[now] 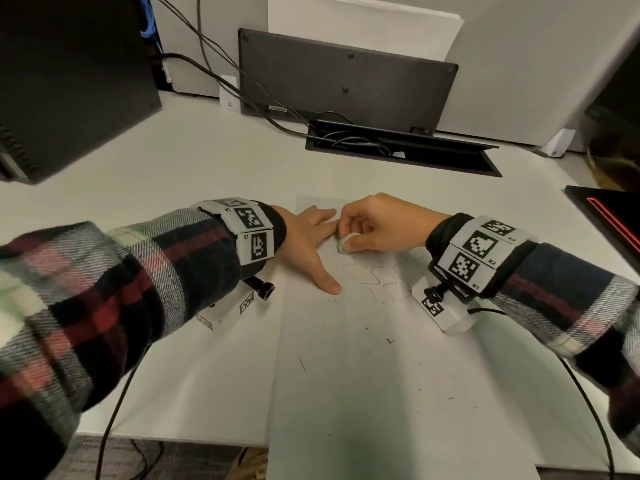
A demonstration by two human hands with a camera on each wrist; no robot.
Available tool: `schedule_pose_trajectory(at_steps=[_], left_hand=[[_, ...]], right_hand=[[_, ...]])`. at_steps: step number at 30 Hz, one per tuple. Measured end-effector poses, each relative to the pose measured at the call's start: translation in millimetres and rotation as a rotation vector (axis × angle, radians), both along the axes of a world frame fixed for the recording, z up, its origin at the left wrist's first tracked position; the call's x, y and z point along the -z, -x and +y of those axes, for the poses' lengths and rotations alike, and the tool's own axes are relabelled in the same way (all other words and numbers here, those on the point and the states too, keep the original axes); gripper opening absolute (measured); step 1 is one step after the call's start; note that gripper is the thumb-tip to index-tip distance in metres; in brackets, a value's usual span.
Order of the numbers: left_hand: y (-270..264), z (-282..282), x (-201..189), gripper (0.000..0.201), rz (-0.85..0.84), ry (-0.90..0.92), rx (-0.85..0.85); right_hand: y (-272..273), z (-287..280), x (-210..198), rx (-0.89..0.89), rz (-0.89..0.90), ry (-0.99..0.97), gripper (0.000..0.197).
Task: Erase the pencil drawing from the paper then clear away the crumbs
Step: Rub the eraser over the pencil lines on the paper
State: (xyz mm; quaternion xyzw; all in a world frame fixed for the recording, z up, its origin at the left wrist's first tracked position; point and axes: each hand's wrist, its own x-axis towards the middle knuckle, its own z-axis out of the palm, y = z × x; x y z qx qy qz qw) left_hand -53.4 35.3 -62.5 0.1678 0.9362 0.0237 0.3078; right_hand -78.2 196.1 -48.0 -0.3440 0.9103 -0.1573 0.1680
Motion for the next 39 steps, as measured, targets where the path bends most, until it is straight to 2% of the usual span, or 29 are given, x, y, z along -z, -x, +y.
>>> schedule_pose_trajectory(at_steps=[2,5,6,10,14,19,23,27,28,32,36,39], left_hand=[[-1,2,0,0.115,-0.006,0.027,0.004],[-2,4,-1,0.119,-0.004,0.045,0.003],[-2,4,-1,0.119,-0.006,0.045,0.001],[-3,4,-3,0.120,-0.014,0.033,-0.003],[-3,5,-3,0.120,-0.008,0.050,-0.011],[-4,5,-4,0.120,-0.015,0.048,-0.014],[-5,6,-5,0.120,-0.017,0.060,-0.021],[-5,6,-6,0.120,-0.018,0.059,-0.019],[-5,6,-6,0.120,-0.018,0.063,-0.019],[-6,7,-7,0.120,-0.008,0.079,-0.018],[-7,7,-8,0.120,-0.005,0.082,-0.019],[-7,8,-8,0.120,-0.015,0.082,-0.025]], right_hand=[[-3,1,-1,-0.023,-0.061,0.021,0.007],[-9,6,-1,-0.036,-0.252,0.023,0.009],[-9,7,0,-0.039,-0.249,0.030,0.009],[-3,5,-1,0.011,-0.013,0.048,0.009],[-13,5,-2,-0.005,-0.194,0.041,0.010],[-11,2,-2,0.002,0.000,0.032,0.010],[-21,2,-5,-0.030,-0.128,0.030,0.007],[-16,1,-5,-0.005,0.008,0.022,0.011],[-16,1,-6,0.002,-0.004,0.024,0.011],[-25,5,-6,-0.023,-0.186,0.024,0.011],[-21,4,-8,0.009,-0.029,0.018,0.011],[-27,5,-8,-0.018,-0.151,0.013,0.007]])
